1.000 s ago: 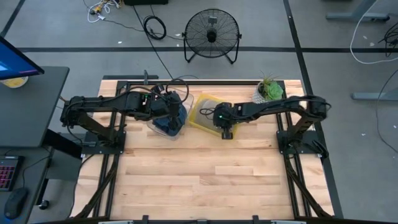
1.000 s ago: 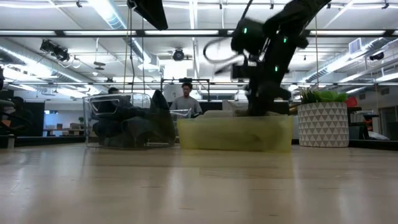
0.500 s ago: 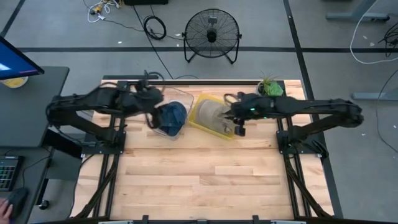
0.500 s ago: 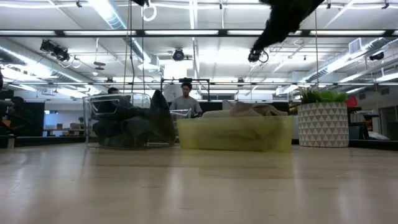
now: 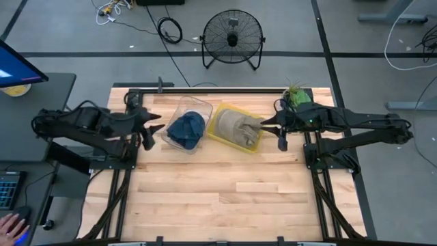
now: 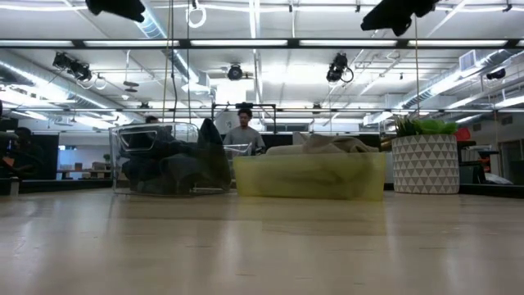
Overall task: Pick & Place hat
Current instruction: Return to Home Position
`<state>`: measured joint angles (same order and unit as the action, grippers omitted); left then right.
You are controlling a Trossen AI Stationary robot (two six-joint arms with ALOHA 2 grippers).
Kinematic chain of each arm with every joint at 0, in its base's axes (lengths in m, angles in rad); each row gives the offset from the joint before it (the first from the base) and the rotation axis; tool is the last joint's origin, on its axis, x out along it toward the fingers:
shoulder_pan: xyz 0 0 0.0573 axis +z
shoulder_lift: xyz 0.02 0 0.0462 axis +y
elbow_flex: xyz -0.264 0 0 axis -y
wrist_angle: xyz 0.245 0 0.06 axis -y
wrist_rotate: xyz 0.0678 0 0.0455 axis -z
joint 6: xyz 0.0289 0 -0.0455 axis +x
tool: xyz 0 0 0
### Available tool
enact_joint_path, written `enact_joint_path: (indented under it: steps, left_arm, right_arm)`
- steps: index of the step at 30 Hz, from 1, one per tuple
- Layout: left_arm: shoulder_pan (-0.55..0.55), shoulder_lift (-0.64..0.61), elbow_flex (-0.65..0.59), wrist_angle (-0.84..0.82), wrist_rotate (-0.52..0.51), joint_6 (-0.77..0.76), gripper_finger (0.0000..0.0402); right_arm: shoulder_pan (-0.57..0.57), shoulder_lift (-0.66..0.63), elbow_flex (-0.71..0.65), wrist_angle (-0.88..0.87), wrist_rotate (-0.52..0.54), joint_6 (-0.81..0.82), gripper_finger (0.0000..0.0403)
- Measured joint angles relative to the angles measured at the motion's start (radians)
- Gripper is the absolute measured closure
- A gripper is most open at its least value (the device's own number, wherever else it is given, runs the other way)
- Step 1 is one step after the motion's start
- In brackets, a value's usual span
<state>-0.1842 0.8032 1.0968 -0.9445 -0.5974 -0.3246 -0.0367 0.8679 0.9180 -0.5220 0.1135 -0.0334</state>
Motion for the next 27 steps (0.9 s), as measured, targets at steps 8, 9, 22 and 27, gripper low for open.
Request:
enact_joint_path:
  steps: [8, 9, 22, 27]
  left_arm:
    - [-0.039, -0.253, -0.320, 0.263, -0.001, 0.115, 0.0225]
    - [-0.044, -0.282, -0.355, 0.286, -0.001, 0.124, 0.0225]
    - [-0.052, -0.602, -0.785, 0.609, 0.052, 0.190, 0.0225]
    - [-0.052, -0.711, -0.876, 0.715, 0.122, 0.255, 0.0225]
  right_arm:
    - [0.001, -0.142, -0.273, 0.250, -0.001, 0.025, 0.0317]
    - [0.001, -0.161, -0.306, 0.282, -0.001, 0.028, 0.0317]
    - [0.001, -0.388, -0.655, 0.617, -0.001, 0.043, 0.0317]
    - [0.001, -0.456, -0.714, 0.642, -0.001, 0.055, 0.0317]
